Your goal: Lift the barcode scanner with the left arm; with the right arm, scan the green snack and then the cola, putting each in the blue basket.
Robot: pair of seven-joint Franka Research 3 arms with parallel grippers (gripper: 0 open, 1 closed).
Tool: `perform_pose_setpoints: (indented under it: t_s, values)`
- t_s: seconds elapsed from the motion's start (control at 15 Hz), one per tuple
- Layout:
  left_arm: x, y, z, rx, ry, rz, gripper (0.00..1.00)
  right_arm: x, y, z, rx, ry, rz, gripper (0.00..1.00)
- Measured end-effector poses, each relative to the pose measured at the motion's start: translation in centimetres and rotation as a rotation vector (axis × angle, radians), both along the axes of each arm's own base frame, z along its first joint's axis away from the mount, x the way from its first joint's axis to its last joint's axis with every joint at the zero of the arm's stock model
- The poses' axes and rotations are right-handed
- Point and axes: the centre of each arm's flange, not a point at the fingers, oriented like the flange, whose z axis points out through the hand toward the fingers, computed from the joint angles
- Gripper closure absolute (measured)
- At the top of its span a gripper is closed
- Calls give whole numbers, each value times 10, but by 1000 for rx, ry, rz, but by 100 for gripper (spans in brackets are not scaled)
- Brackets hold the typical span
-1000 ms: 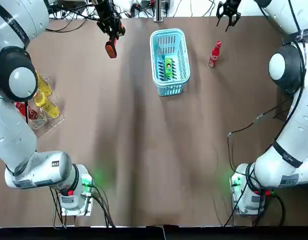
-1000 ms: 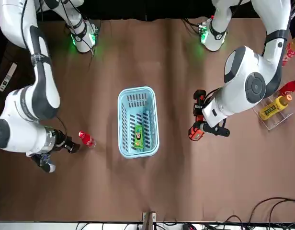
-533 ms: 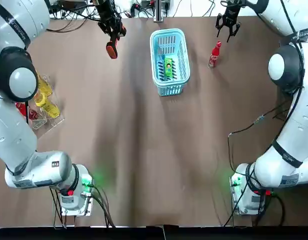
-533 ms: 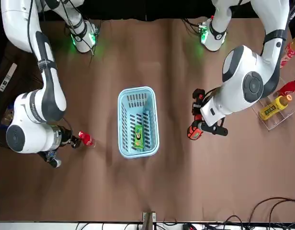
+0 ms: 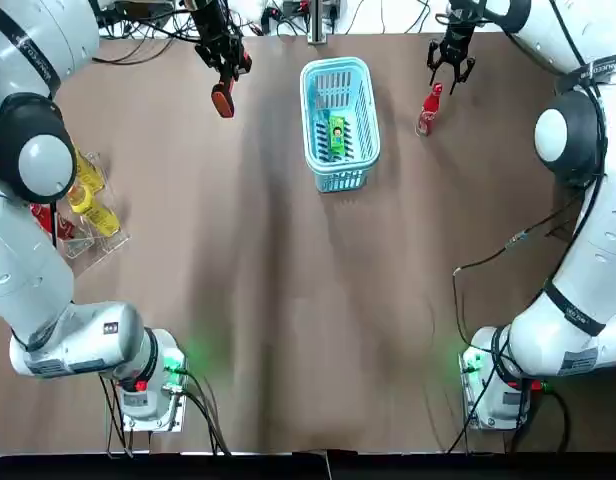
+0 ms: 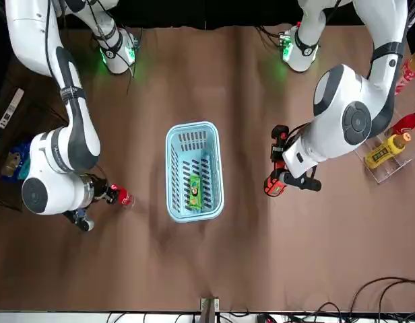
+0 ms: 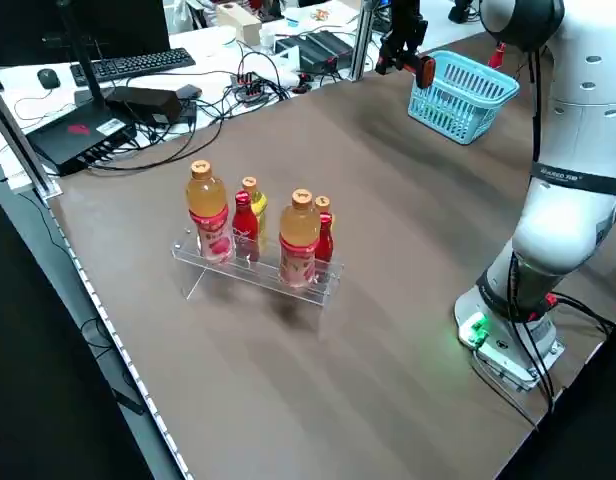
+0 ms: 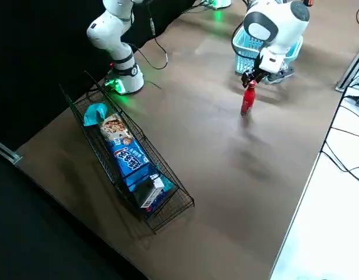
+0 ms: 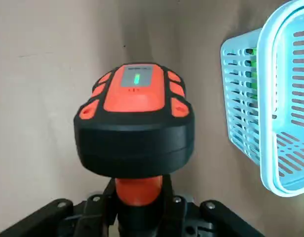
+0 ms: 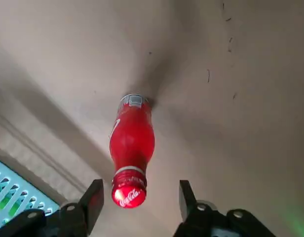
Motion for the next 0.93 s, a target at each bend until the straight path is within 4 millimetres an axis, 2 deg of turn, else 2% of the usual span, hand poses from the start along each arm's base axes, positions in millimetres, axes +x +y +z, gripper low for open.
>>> perform_pose_setpoints:
  t_s: [0.47, 0.53, 0.67, 0.87, 0.93]
  values:
    - [0, 0, -2, 1, 5, 0, 63, -3, 0, -14, -2, -1, -3, 37]
    - [0, 1, -2, 1, 5, 1, 63, -3, 1, -14, -2, -1, -3, 45]
    - [1, 1, -2, 1, 5, 1, 63, -3, 5, -14, -3, -1, -3, 50]
    - [1, 2, -2, 1, 5, 2, 63, -4, 9, -14, -3, -5, -5, 68]
    - [1, 2, -3, 1, 5, 3, 63, -4, 9, -14, -4, -5, -6, 67]
